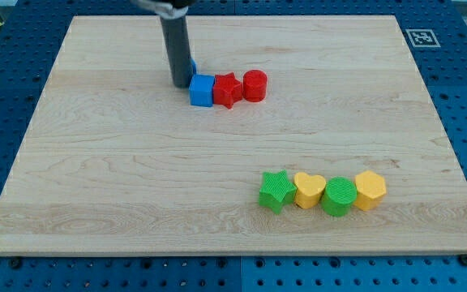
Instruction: Slide the blue triangle to left
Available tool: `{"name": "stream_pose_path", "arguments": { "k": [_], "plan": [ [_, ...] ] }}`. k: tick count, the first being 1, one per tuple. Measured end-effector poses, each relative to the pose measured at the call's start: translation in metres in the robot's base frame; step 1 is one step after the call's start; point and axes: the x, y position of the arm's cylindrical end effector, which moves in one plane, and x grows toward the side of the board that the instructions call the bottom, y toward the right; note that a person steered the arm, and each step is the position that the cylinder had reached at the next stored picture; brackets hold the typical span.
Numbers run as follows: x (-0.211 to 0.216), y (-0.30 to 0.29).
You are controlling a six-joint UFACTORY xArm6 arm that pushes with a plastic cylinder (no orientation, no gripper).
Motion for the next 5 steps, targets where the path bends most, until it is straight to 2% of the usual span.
{"name": "stream_pose_path", "arguments": {
  "k": [1, 2, 3, 4, 5],
  "plan": [
    [-0.04, -0.003],
    [-0.047, 0.004],
    [-0.05, 0.043],
    [-0.072, 0.048],
    [-0.077, -0.014]
  ]
}}
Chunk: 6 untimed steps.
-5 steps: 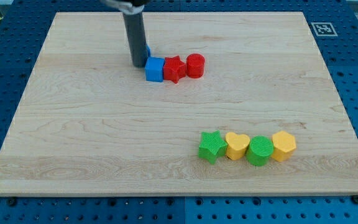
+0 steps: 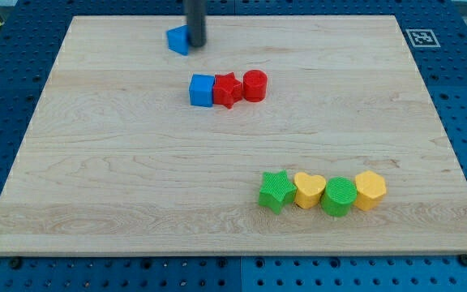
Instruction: Slide the blue triangle to left
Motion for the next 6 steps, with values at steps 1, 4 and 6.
{"name": "stream_pose_path", "arguments": {
  "k": [1, 4, 6],
  "plan": [
    [0.0, -0.039],
    [0.012, 0.011],
    [0.019, -0.051]
  ]
}}
